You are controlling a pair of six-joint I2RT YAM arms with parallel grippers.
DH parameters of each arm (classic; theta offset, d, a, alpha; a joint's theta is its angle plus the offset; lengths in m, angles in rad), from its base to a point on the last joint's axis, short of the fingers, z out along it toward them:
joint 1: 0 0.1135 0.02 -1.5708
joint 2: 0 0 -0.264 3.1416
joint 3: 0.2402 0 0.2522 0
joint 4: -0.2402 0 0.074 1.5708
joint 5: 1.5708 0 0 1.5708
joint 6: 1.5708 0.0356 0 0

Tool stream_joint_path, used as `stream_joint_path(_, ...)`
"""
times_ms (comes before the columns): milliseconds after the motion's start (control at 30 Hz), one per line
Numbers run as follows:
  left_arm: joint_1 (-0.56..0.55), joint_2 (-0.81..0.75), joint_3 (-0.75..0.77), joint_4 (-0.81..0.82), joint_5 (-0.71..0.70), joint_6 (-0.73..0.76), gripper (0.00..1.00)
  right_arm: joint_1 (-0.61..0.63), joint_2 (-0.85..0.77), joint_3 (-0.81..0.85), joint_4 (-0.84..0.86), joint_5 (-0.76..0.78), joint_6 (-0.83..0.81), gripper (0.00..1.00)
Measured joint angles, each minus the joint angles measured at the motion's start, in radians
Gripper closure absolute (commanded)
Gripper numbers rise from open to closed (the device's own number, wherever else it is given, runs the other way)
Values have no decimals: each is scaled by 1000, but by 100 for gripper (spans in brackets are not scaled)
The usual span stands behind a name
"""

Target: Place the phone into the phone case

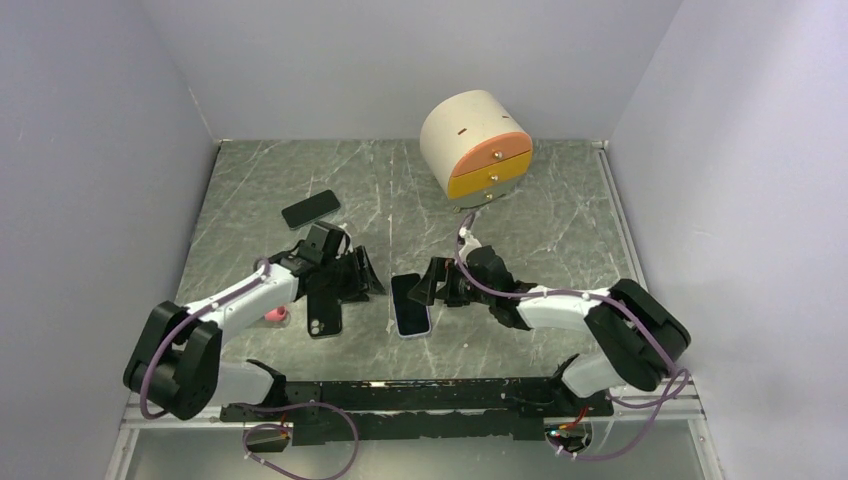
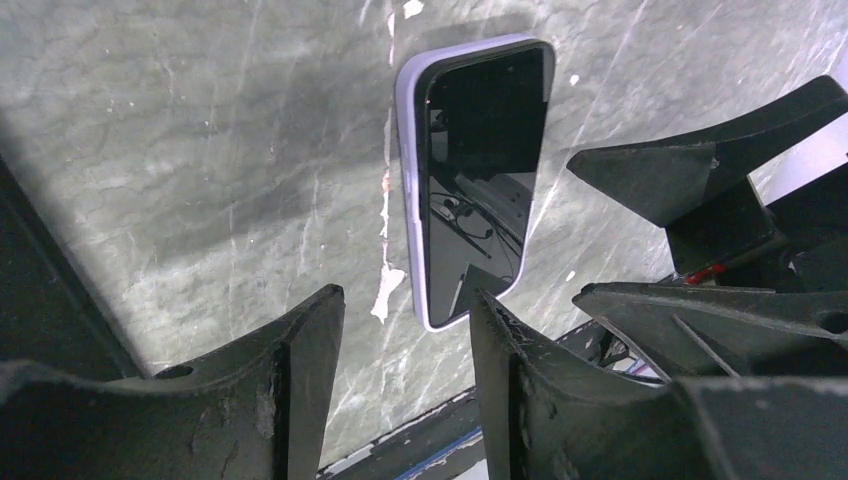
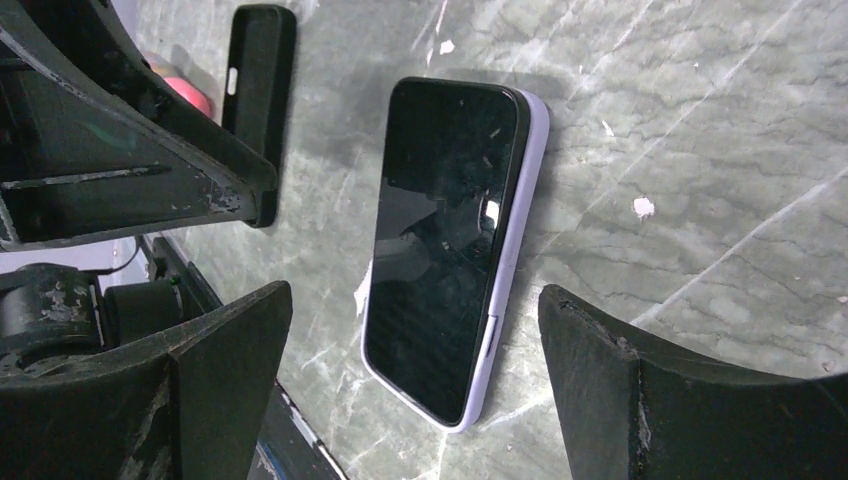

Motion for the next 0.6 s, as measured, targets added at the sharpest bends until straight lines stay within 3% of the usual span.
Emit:
stream_joint_path(367, 0, 119, -53, 160, 53, -23, 52, 0, 132, 11, 89, -51, 21, 16)
stream_joint_path(600, 0, 216, -81, 265, 117, -28, 55, 0, 161, 14, 127, -74, 52, 15)
